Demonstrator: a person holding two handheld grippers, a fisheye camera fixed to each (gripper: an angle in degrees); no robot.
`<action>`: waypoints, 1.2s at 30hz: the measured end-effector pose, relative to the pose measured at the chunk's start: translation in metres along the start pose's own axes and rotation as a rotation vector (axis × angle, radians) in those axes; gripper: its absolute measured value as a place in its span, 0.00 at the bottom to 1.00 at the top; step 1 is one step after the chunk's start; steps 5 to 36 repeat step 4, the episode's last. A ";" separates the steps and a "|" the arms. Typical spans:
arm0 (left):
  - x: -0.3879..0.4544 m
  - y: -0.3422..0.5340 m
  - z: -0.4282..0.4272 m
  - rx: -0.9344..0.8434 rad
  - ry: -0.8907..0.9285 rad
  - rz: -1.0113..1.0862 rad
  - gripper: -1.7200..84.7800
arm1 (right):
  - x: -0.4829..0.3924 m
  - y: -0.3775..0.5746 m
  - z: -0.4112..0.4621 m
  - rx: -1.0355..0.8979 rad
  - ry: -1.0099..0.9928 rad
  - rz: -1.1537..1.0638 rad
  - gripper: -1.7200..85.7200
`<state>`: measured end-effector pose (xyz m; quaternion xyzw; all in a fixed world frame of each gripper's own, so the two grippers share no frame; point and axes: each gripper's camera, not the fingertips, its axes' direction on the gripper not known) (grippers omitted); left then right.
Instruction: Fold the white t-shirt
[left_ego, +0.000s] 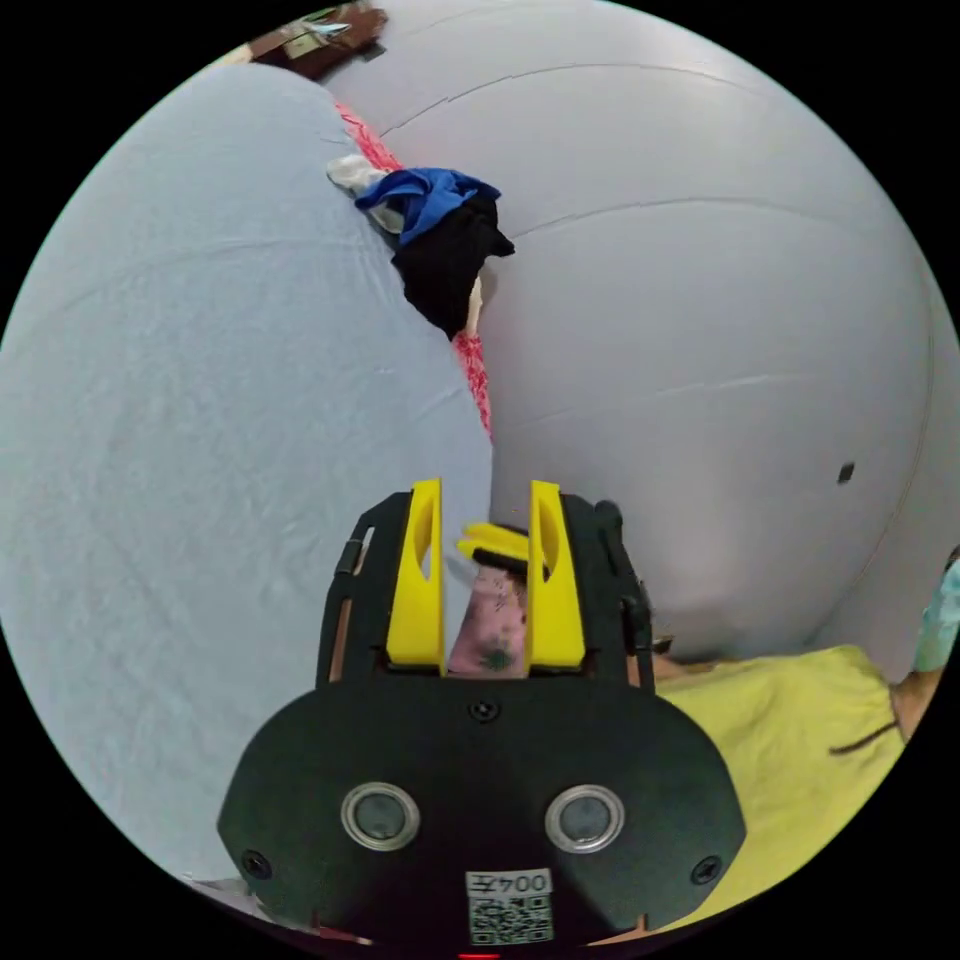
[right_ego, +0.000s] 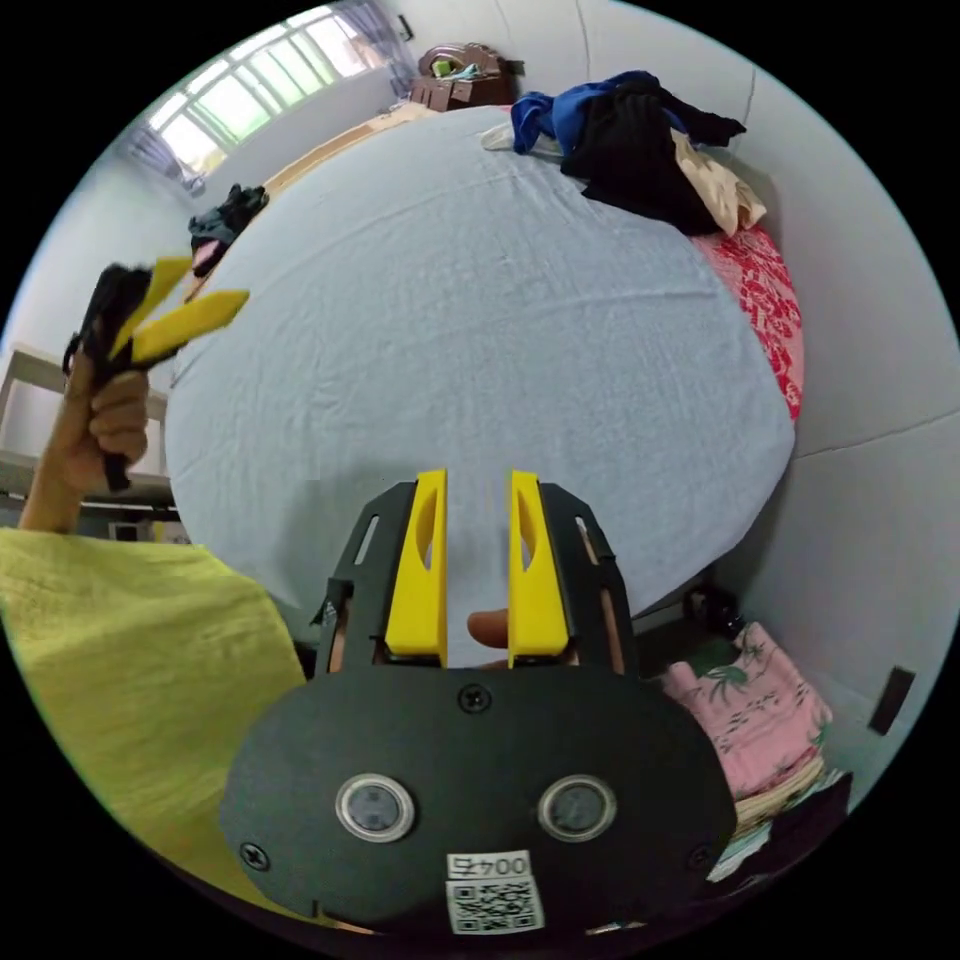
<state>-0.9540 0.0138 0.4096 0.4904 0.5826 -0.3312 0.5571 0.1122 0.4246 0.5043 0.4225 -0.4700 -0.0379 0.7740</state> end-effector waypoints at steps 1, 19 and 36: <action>-0.006 -0.011 0.011 0.007 0.022 -0.017 0.17 | 0.018 -0.008 -0.003 -0.013 0.004 -0.021 0.13; -0.033 -0.066 0.075 0.012 0.065 -0.092 0.18 | 0.062 -0.026 -0.010 -0.055 -0.040 -0.071 0.12; -0.033 -0.066 0.075 0.012 0.065 -0.092 0.18 | 0.062 -0.026 -0.010 -0.055 -0.040 -0.071 0.12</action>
